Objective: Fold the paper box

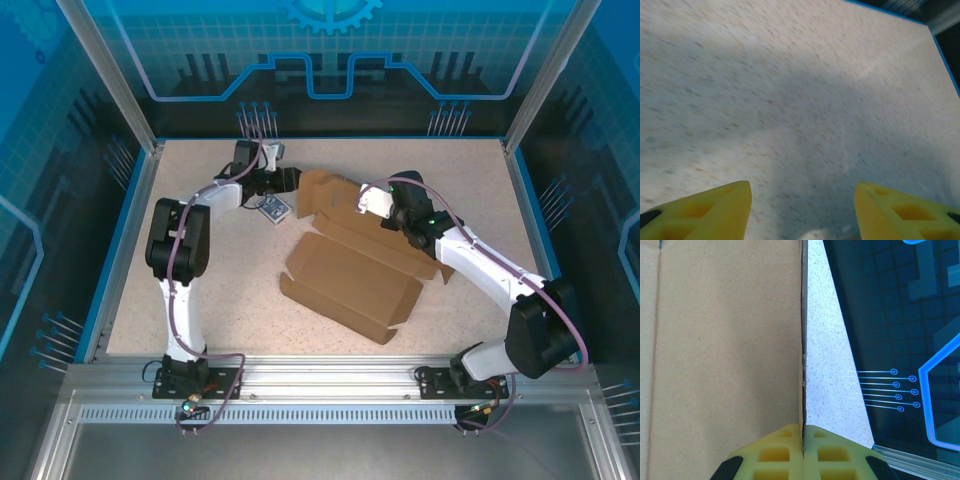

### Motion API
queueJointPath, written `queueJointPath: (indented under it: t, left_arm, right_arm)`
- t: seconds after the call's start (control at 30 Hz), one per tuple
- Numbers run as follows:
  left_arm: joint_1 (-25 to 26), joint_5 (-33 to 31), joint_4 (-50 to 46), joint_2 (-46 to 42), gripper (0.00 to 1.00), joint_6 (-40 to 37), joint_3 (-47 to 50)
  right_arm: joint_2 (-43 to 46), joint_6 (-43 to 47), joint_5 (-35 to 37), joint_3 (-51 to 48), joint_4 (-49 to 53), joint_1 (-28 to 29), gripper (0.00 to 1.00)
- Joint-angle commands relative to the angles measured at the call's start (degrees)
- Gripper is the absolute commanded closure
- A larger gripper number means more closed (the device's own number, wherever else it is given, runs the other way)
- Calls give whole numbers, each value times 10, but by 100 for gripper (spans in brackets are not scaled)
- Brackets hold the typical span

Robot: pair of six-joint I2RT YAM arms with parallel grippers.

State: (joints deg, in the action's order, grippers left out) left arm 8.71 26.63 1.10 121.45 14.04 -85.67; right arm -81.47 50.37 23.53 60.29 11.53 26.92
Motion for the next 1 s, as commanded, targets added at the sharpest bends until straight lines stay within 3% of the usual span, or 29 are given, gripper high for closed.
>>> queueJointPath:
  t: [0.0,0.33,0.97]
  left_arm:
    - [8,76,5,-13,42,-22,13]
    - [23,134,103,-58,42,-17,107]
    - [61,129,189,-101,42,-46,206]
  right_arm:
    - [4,-6,-5,-2,-1,-8,100]
    - [-1,2,7,-11,-23,-10,100]
    - [-5,-3,6,-11,-15,-9,100]
